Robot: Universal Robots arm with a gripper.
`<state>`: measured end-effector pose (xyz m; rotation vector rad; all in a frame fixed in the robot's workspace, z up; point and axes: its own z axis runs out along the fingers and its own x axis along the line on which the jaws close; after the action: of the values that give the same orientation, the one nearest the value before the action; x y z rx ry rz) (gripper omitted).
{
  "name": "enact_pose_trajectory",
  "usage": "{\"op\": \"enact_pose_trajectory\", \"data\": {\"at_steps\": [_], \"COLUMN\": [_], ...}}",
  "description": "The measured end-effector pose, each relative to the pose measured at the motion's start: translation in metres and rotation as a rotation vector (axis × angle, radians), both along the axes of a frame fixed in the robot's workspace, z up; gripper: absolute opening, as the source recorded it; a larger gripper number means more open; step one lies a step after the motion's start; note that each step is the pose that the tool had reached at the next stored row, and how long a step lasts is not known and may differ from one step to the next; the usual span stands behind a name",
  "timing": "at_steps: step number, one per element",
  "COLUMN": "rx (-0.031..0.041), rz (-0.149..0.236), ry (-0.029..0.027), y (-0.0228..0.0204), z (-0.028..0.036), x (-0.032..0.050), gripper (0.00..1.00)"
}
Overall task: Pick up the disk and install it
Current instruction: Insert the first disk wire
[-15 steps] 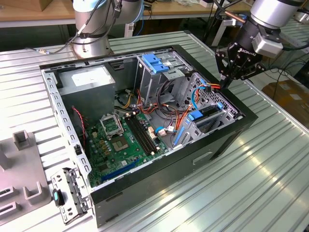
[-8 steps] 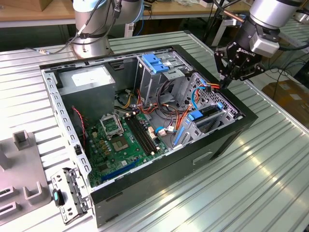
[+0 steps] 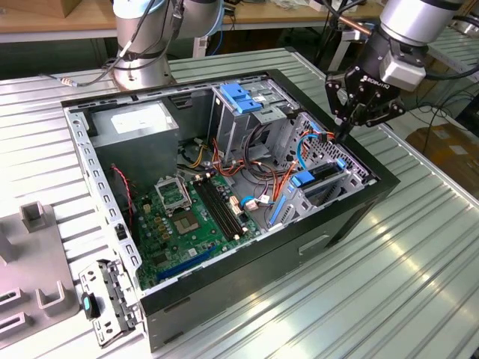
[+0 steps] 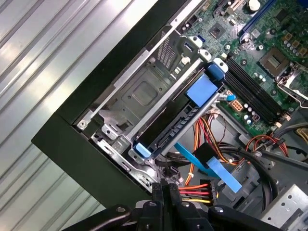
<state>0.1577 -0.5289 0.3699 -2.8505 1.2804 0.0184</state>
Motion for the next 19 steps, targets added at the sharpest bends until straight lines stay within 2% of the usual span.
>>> {"op": "enact_pose_trajectory", "data": {"at_steps": [8,11,12,13,16,19], "rx": [0.0000,0.0000,0.0000,0.0000,0.0000,0.0000], "rz": [-0.122,-0.201,-0.240,-0.255,-0.289,-0.289], "ry": [0.0000,0.0000,0.0000,0.0000,0.0000,0.0000], "y": [0.0000,0.0001,0.0000,0.0000,0.0001,-0.0003], "z": [0.0000,0.0000,0.0000,0.0000,0.0000,0.0000], "x": [-0.0001,-0.0001,-0.0001,-0.0001,-0.0007,-0.0041], "gripper": [0.16,0.16,0.16,0.16,0.16,0.16]}}
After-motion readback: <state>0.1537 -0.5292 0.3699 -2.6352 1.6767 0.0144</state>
